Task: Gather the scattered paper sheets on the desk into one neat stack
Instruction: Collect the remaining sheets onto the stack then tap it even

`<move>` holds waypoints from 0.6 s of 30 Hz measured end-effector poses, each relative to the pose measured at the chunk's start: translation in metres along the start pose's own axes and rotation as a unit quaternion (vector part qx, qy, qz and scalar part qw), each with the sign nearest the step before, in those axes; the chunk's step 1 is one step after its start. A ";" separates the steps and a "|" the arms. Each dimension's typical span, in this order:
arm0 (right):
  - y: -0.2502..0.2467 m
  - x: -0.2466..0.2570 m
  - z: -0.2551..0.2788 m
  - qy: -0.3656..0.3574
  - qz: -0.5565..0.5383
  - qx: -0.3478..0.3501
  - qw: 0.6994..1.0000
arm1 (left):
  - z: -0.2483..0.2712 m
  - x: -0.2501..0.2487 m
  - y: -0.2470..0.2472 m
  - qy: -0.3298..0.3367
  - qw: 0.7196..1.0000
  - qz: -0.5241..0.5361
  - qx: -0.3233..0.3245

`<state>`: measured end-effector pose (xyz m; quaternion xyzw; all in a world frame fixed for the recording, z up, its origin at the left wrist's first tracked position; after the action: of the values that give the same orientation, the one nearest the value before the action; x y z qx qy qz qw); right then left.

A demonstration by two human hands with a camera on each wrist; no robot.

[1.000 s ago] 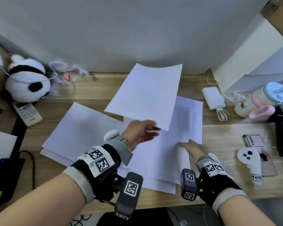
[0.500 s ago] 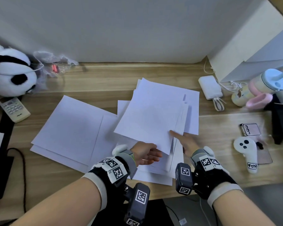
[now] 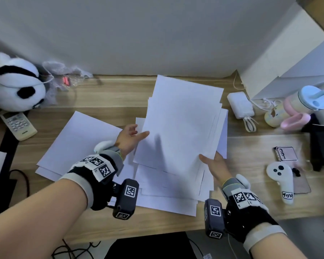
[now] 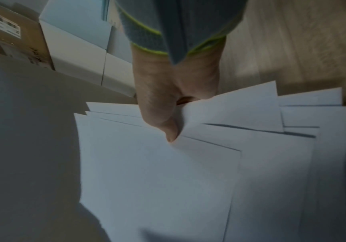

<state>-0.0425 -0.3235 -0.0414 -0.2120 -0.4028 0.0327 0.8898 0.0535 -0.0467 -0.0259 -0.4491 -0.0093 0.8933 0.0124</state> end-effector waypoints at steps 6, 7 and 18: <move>-0.002 0.043 0.006 -0.085 -0.049 0.032 0.995 | -0.003 -0.011 0.000 0.006 0.994 0.040 0.101; -0.002 0.053 0.007 -0.100 -0.058 0.032 0.993 | -0.002 -0.019 0.000 0.026 0.993 0.056 0.098; 0.002 0.088 0.012 -0.183 -0.082 0.020 0.979 | 0.012 -0.041 -0.007 0.119 0.983 0.112 0.084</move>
<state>0.0081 -0.2971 0.0266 -0.1507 -0.5740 0.0057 0.8048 0.0689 -0.0410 0.0143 -0.5474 0.1173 0.8272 -0.0487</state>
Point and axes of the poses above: each hand's wrist, its own z-axis away from the middle knuckle, its own y-axis out of the palm, x = y × z, the point moved 4 cm from there along -z, towards the middle knuckle, and after that the axes turned 14 degrees about z, right-handed, at the moved point
